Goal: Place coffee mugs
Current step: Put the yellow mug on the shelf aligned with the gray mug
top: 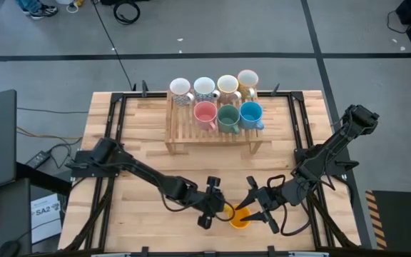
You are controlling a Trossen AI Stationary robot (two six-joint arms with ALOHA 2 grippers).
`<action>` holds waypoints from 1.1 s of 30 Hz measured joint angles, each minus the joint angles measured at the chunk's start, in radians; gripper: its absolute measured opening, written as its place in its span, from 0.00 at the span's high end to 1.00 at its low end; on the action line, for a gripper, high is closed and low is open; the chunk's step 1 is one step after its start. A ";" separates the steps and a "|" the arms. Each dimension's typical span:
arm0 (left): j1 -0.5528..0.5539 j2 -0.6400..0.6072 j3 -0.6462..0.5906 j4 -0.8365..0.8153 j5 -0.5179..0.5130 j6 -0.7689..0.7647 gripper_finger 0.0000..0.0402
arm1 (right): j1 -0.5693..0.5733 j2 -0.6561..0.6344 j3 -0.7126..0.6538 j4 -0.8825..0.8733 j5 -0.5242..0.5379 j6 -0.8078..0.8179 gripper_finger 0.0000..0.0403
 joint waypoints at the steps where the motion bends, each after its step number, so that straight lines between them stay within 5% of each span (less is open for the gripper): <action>1: 0.003 0.007 0.000 0.003 0.009 0.000 0.57 | 0.000 0.000 0.000 0.000 0.000 0.000 0.56; 22: 0.042 0.073 0.000 0.116 0.199 0.009 0.58 | 0.000 0.000 0.000 -0.008 0.000 0.000 0.56; 33: 0.046 0.073 0.000 0.109 0.201 -0.001 0.83 | 0.000 0.000 0.000 -0.008 0.001 0.000 0.56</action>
